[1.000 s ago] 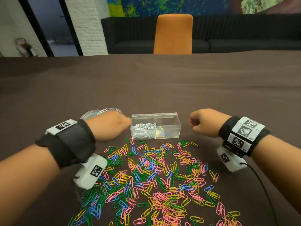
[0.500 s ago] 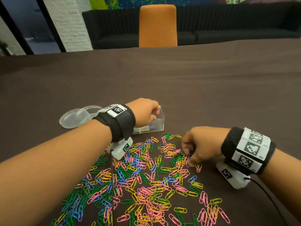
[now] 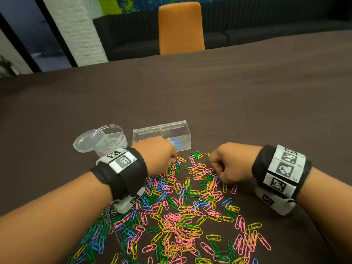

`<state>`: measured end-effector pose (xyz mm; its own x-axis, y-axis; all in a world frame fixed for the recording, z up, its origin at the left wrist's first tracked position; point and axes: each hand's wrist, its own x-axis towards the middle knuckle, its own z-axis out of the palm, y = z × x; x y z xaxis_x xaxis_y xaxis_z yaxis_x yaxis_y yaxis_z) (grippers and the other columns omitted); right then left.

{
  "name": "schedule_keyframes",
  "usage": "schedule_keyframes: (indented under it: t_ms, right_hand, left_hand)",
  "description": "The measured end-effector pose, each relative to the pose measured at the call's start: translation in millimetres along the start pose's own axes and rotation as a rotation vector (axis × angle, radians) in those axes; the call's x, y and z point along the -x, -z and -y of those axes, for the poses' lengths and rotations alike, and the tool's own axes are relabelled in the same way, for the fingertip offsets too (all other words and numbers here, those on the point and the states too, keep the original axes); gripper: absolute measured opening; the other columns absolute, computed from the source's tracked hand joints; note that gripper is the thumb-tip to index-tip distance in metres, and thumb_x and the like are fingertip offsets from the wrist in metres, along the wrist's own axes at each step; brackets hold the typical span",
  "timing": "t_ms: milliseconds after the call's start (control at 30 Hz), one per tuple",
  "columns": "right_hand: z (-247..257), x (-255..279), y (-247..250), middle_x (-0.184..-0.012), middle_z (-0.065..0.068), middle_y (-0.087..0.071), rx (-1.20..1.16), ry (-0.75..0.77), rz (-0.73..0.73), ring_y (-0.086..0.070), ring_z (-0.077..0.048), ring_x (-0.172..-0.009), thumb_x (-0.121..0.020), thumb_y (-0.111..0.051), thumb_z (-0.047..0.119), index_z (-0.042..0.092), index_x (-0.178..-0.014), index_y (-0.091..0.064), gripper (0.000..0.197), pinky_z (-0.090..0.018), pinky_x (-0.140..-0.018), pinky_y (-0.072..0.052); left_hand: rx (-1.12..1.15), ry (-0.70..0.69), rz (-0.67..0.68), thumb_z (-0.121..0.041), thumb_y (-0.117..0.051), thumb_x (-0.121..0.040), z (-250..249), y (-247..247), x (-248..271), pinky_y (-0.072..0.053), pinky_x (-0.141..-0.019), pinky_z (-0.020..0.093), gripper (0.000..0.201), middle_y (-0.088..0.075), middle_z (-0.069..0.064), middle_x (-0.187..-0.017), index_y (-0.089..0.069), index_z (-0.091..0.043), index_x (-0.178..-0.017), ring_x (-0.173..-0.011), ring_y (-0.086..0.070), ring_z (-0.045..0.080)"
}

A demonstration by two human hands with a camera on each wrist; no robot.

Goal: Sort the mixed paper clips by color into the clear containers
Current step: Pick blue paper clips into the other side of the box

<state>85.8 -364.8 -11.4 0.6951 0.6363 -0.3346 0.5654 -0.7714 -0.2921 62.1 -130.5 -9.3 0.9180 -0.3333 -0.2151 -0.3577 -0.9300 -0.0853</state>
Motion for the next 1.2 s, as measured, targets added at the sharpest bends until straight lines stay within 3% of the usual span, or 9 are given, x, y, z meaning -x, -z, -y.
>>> schedule_keyframes:
  t_ms: [133,300,433,600,700,833,1000,1100,1200]
  right_hand:
    - [3,3,1,-0.072,0.004,-0.06,-0.058,0.008,-0.105,-0.057,-0.009,-0.066,-0.076,-0.067,0.009,0.021,-0.07,-0.054,0.019,-0.025,-0.059,-0.049]
    - [-2,4,3,-0.08,0.003,-0.062,-0.111,0.015,-0.16,-0.059,-0.01,-0.071,-0.083,-0.059,0.011,0.032,-0.092,-0.062,0.023,-0.029,-0.069,-0.053]
    - [-2,2,3,-0.084,0.005,-0.062,-0.119,-0.014,-0.153,-0.059,-0.011,-0.078,-0.084,-0.055,0.017,0.03,-0.084,-0.066,0.017,-0.031,-0.074,-0.053]
    - [-1,2,1,-0.079,0.009,-0.059,-0.085,-0.015,-0.173,-0.055,-0.008,-0.073,-0.092,-0.055,0.019,0.027,-0.085,-0.059,0.011,-0.022,-0.065,-0.043]
    - [0,1,2,-0.083,0.007,-0.063,-0.077,-0.022,-0.172,-0.059,-0.007,-0.075,-0.094,-0.053,0.018,0.028,-0.087,-0.058,0.013,-0.025,-0.071,-0.05]
    - [0,-2,2,-0.082,0.007,-0.065,-0.067,-0.06,-0.12,-0.059,-0.006,-0.071,-0.092,-0.045,0.006,0.025,-0.091,-0.059,0.023,-0.029,-0.075,-0.052]
    - [18,-12,5,-0.071,0.01,-0.054,0.052,0.011,-0.151,-0.052,-0.015,-0.072,-0.092,-0.045,0.014,0.024,-0.086,-0.055,0.016,-0.027,-0.065,-0.04]
    - [51,-27,1,-0.076,0.01,-0.056,0.19,0.114,-0.182,-0.056,-0.019,-0.079,-0.096,-0.049,0.034,0.027,-0.096,-0.061,0.014,-0.026,-0.069,-0.043]
    - [78,-46,-1,-0.082,0.01,-0.059,0.226,0.168,-0.124,-0.054,-0.017,-0.079,-0.093,-0.053,0.032,0.031,-0.101,-0.065,0.015,-0.025,-0.07,-0.041]
  left_hand:
    - [-0.01,0.036,0.048,-0.035,-0.049,-0.099,-2,-7,-5,-0.054,-0.088,0.038,0.028,-0.07,-0.001,-0.109,-0.066,-0.028,-0.12,-0.102,-0.064,0.024]
    - [0.058,0.09,0.022,-0.025,-0.052,-0.095,-1,-6,-3,-0.044,-0.07,0.028,0.013,-0.067,-0.006,-0.092,-0.065,-0.026,-0.097,-0.087,-0.061,0.018]
    - [0.154,0.105,-0.012,-0.026,-0.053,-0.094,6,-7,7,-0.051,-0.072,0.03,0.014,-0.067,-0.005,-0.082,-0.063,-0.021,-0.086,-0.08,-0.062,0.017]
    - [0.472,0.185,0.004,-0.03,-0.061,-0.095,16,-8,20,-0.048,-0.062,0.021,0.019,-0.071,0.0,-0.07,-0.065,-0.018,-0.081,-0.062,-0.065,0.009]
    - [0.779,0.24,0.023,-0.02,-0.064,-0.095,22,-9,30,-0.056,-0.06,0.027,0.015,-0.074,0.007,-0.077,-0.066,-0.015,-0.081,-0.068,-0.072,0.016]
    - [0.89,0.244,-0.023,-0.008,-0.064,-0.092,32,-14,42,-0.057,-0.059,0.026,0.009,-0.075,0.008,-0.076,-0.065,-0.009,-0.083,-0.071,-0.074,0.02]
    - [0.721,0.327,-0.086,-0.007,-0.066,-0.076,42,-17,46,-0.057,-0.064,0.033,0.005,-0.074,0.005,-0.067,-0.063,-0.01,-0.073,-0.062,-0.071,0.022]
    - [0.497,0.375,-0.151,-0.021,-0.075,-0.077,42,-14,45,-0.056,-0.067,0.031,0.016,-0.07,-0.002,-0.069,-0.06,-0.017,-0.07,-0.069,-0.067,0.017]
    - [0.34,0.352,-0.201,-0.032,-0.072,-0.08,38,-10,43,-0.047,-0.067,0.027,0.011,-0.06,-0.013,-0.074,-0.062,-0.026,-0.077,-0.077,-0.059,0.012]
